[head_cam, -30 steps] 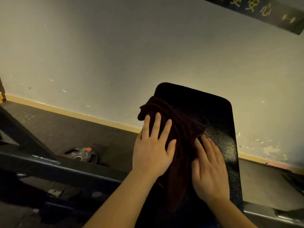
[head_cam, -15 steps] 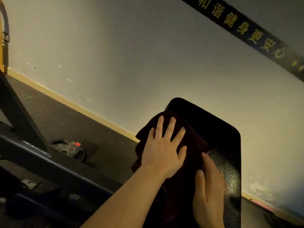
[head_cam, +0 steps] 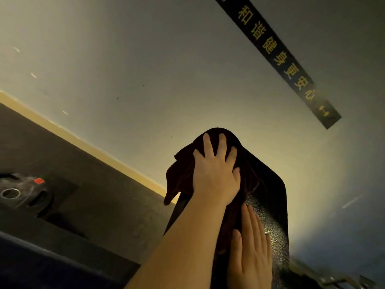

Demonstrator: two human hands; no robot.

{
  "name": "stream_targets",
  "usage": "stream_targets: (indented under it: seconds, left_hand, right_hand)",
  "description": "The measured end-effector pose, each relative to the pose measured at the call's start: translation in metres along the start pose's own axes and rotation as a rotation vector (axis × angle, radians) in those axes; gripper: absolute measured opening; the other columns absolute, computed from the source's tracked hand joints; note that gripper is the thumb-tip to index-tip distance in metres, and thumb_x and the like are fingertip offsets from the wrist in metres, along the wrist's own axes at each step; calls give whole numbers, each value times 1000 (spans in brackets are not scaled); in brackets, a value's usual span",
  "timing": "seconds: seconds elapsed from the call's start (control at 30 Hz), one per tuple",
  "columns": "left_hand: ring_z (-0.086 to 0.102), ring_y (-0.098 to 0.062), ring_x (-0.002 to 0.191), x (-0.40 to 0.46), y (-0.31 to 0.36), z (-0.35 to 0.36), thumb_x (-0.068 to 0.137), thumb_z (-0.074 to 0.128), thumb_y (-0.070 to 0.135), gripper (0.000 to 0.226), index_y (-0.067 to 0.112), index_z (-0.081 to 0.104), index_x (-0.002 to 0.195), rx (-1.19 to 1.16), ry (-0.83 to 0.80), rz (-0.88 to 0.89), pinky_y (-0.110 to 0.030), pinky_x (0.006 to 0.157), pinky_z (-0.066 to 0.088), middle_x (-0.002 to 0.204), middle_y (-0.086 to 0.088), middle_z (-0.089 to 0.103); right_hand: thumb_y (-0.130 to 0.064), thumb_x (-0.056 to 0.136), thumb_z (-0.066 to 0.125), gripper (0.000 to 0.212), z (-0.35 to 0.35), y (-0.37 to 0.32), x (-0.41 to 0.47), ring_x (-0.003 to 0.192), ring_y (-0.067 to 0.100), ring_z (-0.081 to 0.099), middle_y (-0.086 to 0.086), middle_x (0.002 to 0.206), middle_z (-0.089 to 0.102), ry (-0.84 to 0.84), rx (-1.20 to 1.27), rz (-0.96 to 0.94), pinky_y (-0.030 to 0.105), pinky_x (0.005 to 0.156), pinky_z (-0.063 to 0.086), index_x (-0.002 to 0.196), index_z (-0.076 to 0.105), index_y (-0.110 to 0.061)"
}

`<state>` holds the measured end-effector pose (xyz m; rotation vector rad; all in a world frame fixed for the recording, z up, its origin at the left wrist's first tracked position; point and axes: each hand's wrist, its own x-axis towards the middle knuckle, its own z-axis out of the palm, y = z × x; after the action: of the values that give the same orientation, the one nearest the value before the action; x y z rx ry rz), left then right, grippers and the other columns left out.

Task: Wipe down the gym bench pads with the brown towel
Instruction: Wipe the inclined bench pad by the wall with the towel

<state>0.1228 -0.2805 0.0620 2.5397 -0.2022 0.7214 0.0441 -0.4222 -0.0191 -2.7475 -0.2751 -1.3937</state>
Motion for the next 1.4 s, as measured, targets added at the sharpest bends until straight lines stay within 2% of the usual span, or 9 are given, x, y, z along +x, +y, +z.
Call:
stream_targets:
  seconds: [0.13, 0.43, 0.6, 0.83, 1.1, 1.2, 1.27, 1.33, 1.4]
  left_hand:
    - [2, -49, 147, -4, -3, -4, 105, 21, 52, 62, 26, 2, 158, -12, -25, 4, -56, 115, 26, 165, -9, -12]
    - [15, -46, 145, -32, -9, -6, 105, 24, 54, 63, 31, -1, 158, -120, -24, -11, -45, 104, 40, 165, -2, -18]
    - [30, -41, 139, -72, -11, -5, 104, 20, 54, 63, 33, -7, 157, -131, -35, -48, -36, 93, 44, 163, 0, -24]
    - [15, -44, 146, -139, -1, -7, 104, 14, 55, 64, 33, -17, 155, -102, -113, -102, -43, 105, 39, 161, -2, -32]
    - [11, -47, 146, -208, 14, 5, 104, 13, 51, 62, 34, -22, 152, -78, -126, -192, -54, 107, 31, 160, -2, -33]
    - [30, -46, 139, -212, 12, 13, 102, 19, 53, 62, 33, -2, 157, -42, -54, -231, -53, 96, 40, 166, -4, -11]
    - [34, -46, 137, -209, 10, 13, 100, 23, 54, 64, 33, 4, 157, -11, -55, -241, -52, 92, 43, 167, -6, -4]
    - [23, -48, 142, -201, 10, 12, 101, 21, 54, 65, 33, -4, 157, 15, -68, -210, -53, 95, 40, 166, -7, -12]
    - [3, -47, 148, -187, 12, 8, 102, 17, 53, 65, 32, -15, 155, 22, -97, -186, -53, 101, 35, 163, -8, -23]
  right_hand:
    - [-41, 98, 19, 55, 0, -2, 0, 143, 6, 23, -12, 154, 32, -45, 42, 61, 50, 115, 23, 151, 32, -29]
    - [-54, 94, 8, 59, -12, -8, 2, 148, 4, 15, -20, 157, 19, -158, 123, 110, 35, 122, 5, 150, 23, -38]
    - [-56, 93, 7, 58, -17, -12, 2, 147, 4, 14, -20, 153, 19, -175, 193, 142, 33, 122, 3, 146, 20, -36]
    - [-54, 91, 3, 76, -20, -8, 6, 150, 19, 18, 4, 160, 28, -210, 127, 132, 42, 123, 5, 151, 32, -16]
    - [-52, 91, 2, 77, -23, -13, 5, 150, 20, 16, 2, 161, 27, -217, 128, 115, 46, 123, 5, 153, 32, -17]
    - [-50, 91, 4, 76, -21, -14, 1, 150, 21, 17, 3, 161, 28, -207, 131, 105, 47, 122, 6, 152, 34, -16]
    - [-48, 92, 6, 74, -20, -14, 0, 150, 21, 20, 3, 159, 31, -179, 140, 102, 48, 122, 8, 151, 37, -15]
    - [-47, 93, 9, 72, -20, -12, -1, 149, 22, 22, 4, 157, 35, -157, 161, 101, 49, 122, 9, 149, 40, -13]
    - [-46, 93, 13, 71, -18, -11, 0, 147, 24, 28, 7, 154, 40, -134, 191, 107, 50, 121, 12, 146, 42, -10]
